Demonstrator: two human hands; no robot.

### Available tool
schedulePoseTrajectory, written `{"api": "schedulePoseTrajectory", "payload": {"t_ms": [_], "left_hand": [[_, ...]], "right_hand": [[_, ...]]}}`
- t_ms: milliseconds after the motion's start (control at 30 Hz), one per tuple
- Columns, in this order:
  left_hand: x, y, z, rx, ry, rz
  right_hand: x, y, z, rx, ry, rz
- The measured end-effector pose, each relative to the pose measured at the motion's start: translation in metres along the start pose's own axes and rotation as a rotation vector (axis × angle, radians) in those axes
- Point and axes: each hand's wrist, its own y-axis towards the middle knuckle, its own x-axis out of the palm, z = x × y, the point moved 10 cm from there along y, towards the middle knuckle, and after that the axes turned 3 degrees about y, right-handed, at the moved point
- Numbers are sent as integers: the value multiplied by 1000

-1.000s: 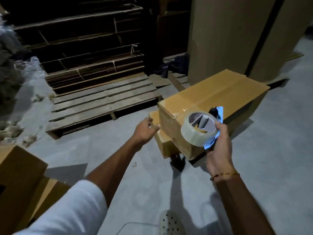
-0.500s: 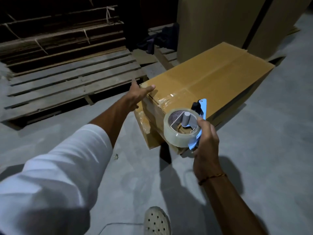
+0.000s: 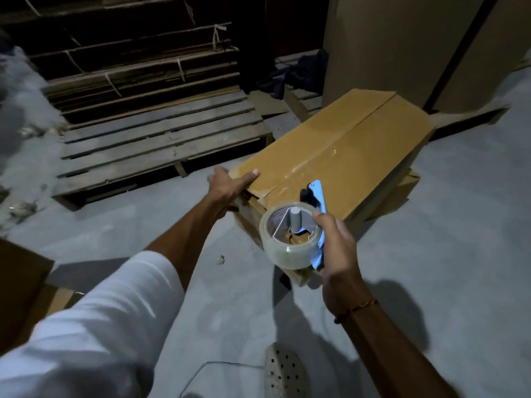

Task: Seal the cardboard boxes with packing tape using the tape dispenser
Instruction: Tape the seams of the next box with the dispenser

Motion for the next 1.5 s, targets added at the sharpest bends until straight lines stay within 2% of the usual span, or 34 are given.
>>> {"api": "schedulePoseTrajectory", "payload": {"t_ms": [233,533,700,933,1100,1200,1300,1367,1467,1500], "left_hand": [[-88,-87,-77,-144,-149,94],[-206,-220,-193,-267,-181,276],[-243,-278,-240,-304,-214,341],[-269,-310,-297,-353,-206,361],[-295,-299,-326,-366,-138,332],[-294,-295,-368,-462,-115,301],[-272,-314,-437,-652,-284,346],[-247,-327,-485,-771,-315,331],[-194,-327,-600,-863,-351,292],[-183,-328,-619,-874,-339,307]], "right_hand": [[35,-93,20,-8,-142,-191],[65,-227,112,136,-301,-403],[65,-276,149,169,-402,-464],[74,-322,200,362,-500,-534],[93,-349,239,551,-453,-521],[101,-352,267,638,-397,-497],[104,-340,279,680,-425,-507],[104,-322,281,616,-475,-501],[105,-293,273,490,-493,-482],[106,-280,264,434,-509,-483]]}}
